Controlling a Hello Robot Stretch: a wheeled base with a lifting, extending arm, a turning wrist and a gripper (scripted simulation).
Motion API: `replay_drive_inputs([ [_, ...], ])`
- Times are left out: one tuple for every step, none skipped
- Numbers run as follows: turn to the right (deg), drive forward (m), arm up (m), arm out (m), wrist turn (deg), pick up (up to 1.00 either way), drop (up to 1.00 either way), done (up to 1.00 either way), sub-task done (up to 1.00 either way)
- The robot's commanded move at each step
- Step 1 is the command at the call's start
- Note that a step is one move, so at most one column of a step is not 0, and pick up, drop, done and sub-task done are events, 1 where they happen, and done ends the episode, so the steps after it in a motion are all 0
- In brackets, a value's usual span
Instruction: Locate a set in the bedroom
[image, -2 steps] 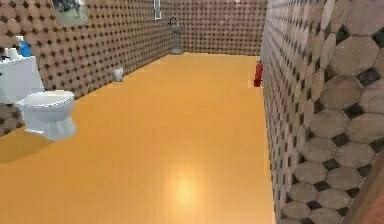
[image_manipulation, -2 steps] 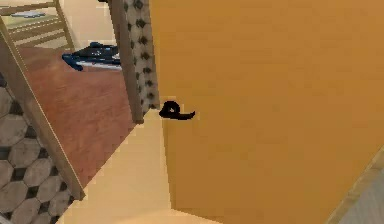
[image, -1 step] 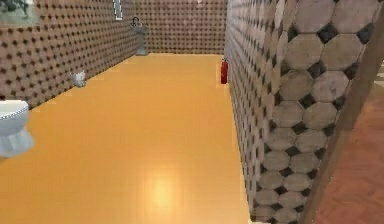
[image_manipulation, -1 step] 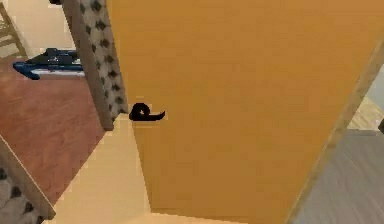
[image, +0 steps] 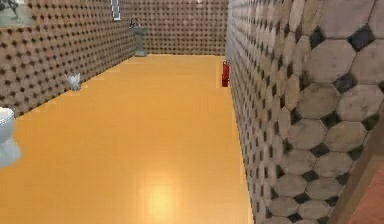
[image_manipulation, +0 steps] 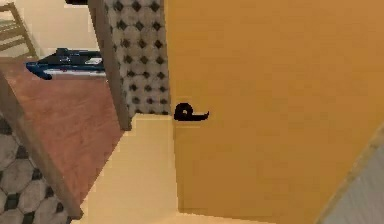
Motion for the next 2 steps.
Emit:
replay_drive_inputs([
  [45.0, 0.00, 0.00, 0.00, 0.0, 0.00, 0.00, 0.00, 0.00],
  [15.0, 0.00, 0.00, 0.00, 0.0, 0.00, 0.00, 0.00, 0.00],
])
